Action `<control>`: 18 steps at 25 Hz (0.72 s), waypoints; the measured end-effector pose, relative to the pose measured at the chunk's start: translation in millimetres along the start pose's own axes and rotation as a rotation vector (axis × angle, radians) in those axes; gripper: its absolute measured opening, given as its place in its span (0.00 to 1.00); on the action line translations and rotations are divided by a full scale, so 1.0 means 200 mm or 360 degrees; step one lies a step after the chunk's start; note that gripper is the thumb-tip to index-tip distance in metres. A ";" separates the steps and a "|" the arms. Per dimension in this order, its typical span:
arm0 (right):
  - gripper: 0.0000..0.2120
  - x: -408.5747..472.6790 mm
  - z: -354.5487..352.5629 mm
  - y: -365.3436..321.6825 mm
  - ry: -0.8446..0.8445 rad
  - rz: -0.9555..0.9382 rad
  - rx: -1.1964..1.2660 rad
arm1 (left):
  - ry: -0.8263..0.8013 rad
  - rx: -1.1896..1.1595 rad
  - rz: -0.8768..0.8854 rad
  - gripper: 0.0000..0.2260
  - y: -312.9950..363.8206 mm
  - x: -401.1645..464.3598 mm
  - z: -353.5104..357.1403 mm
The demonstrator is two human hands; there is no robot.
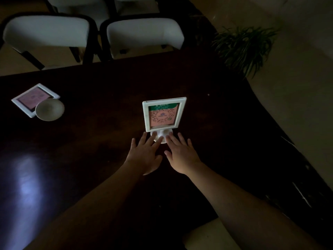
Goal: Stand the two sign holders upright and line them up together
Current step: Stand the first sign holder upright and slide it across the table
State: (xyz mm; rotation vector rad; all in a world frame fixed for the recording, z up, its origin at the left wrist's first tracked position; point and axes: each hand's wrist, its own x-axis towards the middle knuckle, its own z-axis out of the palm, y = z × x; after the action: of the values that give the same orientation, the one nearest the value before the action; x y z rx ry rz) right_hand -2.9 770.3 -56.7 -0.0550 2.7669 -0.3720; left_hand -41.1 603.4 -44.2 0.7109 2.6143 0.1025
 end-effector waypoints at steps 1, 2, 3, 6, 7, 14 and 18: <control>0.30 0.00 -0.01 0.01 -0.0003 0.0019 -0.0004 | -0.0013 -0.0005 0.0014 0.32 0.01 0.02 0.00; 0.30 -0.01 -0.01 0.02 0.0008 0.0050 -0.0013 | -0.0013 0.0000 0.0039 0.32 0.02 0.03 0.00; 0.30 -0.01 -0.02 0.04 0.0031 0.0077 -0.0024 | -0.0005 0.0016 0.0065 0.32 0.03 0.05 0.00; 0.29 0.00 -0.04 0.10 0.0047 0.0141 -0.0020 | -0.0009 0.0028 0.0115 0.32 0.08 0.12 -0.02; 0.29 0.00 -0.04 0.13 0.0052 0.0149 -0.0019 | -0.0007 0.0026 0.0118 0.32 0.11 0.14 -0.03; 0.30 0.08 -0.11 0.42 0.0073 0.0094 -0.0019 | 0.0016 0.0003 0.0059 0.32 0.32 0.33 -0.05; 0.30 0.12 -0.17 0.62 0.0078 0.0053 0.0006 | 0.0024 0.0014 0.0011 0.33 0.47 0.49 -0.06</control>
State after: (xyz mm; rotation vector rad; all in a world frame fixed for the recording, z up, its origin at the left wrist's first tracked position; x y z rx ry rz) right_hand -36.9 895.6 -65.9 0.0011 2.8118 -0.3747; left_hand -78.1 733.5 -54.6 0.7250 2.6284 0.0987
